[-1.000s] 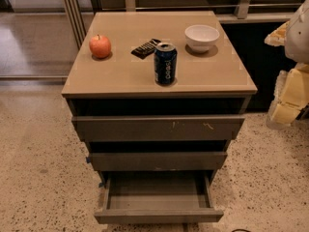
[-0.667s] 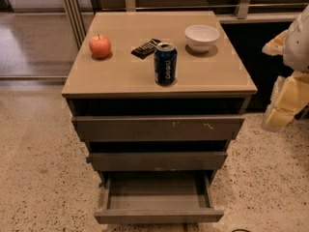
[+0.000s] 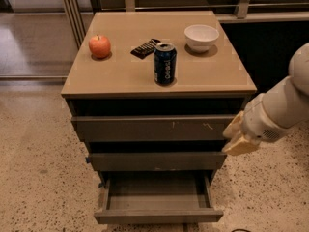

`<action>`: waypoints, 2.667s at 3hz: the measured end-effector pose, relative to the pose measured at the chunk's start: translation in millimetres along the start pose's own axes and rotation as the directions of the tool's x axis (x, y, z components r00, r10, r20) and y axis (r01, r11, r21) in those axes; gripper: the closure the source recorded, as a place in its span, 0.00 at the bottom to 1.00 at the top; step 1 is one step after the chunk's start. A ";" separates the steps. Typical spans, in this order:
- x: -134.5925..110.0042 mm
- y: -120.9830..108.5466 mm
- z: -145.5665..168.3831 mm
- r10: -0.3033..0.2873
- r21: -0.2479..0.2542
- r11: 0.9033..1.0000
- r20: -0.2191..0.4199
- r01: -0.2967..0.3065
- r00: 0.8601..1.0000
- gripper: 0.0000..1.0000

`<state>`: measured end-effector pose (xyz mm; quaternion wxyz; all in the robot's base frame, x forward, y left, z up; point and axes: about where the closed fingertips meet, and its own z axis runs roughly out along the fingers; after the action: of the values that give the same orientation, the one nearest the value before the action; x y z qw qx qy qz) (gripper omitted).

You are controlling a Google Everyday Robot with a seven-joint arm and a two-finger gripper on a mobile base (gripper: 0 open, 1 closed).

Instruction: Close bottom drawer

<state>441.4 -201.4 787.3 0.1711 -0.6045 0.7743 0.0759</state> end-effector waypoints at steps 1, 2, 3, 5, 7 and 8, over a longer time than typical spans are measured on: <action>17.7 12.5 72.9 0.017 -0.098 0.995 0.026 -0.014 1.000 0.82; 20.5 13.5 80.9 0.024 -0.111 0.994 0.028 -0.020 0.999 1.00; 22.7 13.6 86.9 0.001 -0.097 0.995 0.041 0.003 0.999 1.00; 87.0 -6.8 210.1 -0.031 -0.082 0.996 0.079 0.038 0.996 1.00; 138.6 -5.8 355.6 0.084 -0.248 0.968 0.147 -0.046 0.986 1.00; 140.8 -0.8 365.6 0.095 -0.263 0.963 0.150 -0.053 0.984 1.00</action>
Offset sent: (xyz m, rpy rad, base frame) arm -0.0026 0.0093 -0.0639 0.0422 0.0738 0.0196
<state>475.8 -211.2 397.1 0.1501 -0.5841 0.7635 0.2308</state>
